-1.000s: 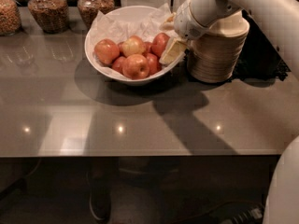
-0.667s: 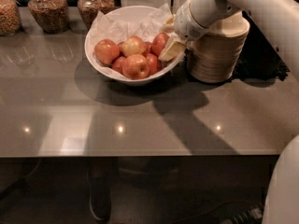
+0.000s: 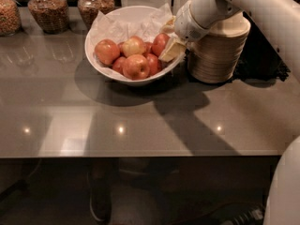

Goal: Pick apple from white bowl

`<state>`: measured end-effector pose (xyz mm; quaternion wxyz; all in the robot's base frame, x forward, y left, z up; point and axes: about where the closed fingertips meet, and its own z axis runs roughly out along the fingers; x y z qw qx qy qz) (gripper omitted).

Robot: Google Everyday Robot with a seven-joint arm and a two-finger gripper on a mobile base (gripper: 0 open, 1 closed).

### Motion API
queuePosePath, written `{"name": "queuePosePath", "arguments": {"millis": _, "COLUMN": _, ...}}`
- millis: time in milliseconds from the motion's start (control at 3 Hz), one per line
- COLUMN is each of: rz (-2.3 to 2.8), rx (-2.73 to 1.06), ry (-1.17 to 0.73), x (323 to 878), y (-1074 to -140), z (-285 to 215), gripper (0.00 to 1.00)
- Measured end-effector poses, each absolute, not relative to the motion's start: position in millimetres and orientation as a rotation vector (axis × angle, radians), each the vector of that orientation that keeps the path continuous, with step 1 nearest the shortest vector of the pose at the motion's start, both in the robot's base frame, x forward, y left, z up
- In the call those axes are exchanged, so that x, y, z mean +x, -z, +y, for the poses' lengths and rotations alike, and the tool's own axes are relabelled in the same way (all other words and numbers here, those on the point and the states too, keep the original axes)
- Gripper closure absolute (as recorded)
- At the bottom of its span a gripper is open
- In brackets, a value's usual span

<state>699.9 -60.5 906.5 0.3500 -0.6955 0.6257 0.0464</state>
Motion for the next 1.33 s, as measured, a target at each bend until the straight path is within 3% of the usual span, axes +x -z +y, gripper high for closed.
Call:
{"name": "queuePosePath", "arguments": {"millis": 333, "rz": 1.596, "rx": -1.798, "ry": -0.117, "x": 697.9, "y": -916.4, "z": -57.0, "gripper": 1.00}}
{"name": "queuePosePath", "arguments": {"millis": 1333, "rz": 1.471, "rx": -1.763, "ry": -0.099, "x": 690.4, "y": -979.1, "z": -44.5, "gripper": 1.00}}
